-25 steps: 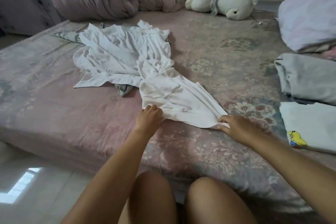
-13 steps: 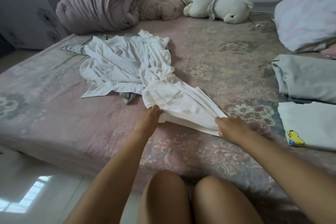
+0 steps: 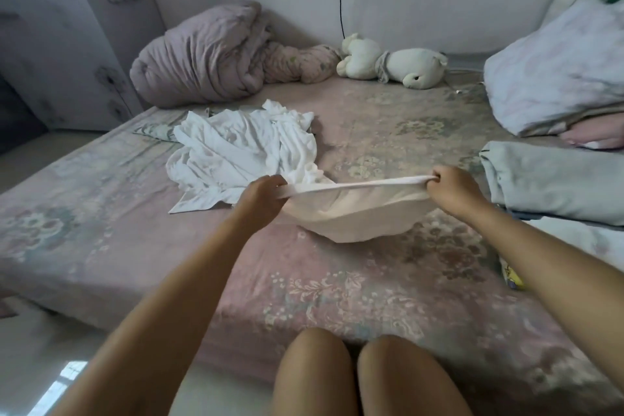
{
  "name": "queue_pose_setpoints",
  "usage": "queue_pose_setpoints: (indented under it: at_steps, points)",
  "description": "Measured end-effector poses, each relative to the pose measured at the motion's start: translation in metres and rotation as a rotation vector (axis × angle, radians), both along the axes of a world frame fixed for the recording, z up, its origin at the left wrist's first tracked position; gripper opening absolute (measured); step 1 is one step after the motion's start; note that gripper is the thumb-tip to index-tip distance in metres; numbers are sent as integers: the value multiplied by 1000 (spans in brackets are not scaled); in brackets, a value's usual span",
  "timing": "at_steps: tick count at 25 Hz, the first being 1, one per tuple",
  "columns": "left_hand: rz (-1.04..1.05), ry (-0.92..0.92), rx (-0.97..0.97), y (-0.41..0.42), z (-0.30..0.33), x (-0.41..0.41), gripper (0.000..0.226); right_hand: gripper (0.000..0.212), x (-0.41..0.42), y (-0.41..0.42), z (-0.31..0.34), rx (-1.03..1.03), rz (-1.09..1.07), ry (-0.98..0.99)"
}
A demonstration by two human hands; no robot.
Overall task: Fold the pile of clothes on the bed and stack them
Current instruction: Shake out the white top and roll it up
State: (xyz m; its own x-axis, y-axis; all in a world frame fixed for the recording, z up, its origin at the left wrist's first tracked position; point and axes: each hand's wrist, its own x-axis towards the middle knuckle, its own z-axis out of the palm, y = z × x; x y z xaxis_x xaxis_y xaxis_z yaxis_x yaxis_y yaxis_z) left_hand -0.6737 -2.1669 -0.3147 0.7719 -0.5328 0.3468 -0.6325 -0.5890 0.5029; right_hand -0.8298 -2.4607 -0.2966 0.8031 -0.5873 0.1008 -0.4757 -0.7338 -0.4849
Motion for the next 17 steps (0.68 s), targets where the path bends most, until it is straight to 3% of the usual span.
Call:
queue_pose_setpoints:
  at_steps: [3, 5, 7, 10, 12, 15, 17]
  points:
    - [48, 11, -70, -16, 72, -3, 6, 23, 3, -5, 67, 270, -77, -226]
    - [23, 50, -46, -26, 108, -9, 3, 27, 5, -1, 98, 565, -87, -324]
    - [16, 126, 18, -35, 128, -12, 11, 27, 8, 3, 119, 688, -60, -377]
    - [-17, 402, 15, -39, 132, -23, 32, 25, 8, 2, 135, 697, -26, -452]
    - [-62, 635, -42, -41, 105, -31, 33, 23, 7, 0, 122, 651, 5, -440]
    - [-167, 935, 27, -46, 34, -53, 21, 18, -9, 2, 47, 526, 44, -223]
    - [-178, 925, 175, -48, -16, -57, 25, 8, -31, 3, -21, 507, 67, -17]
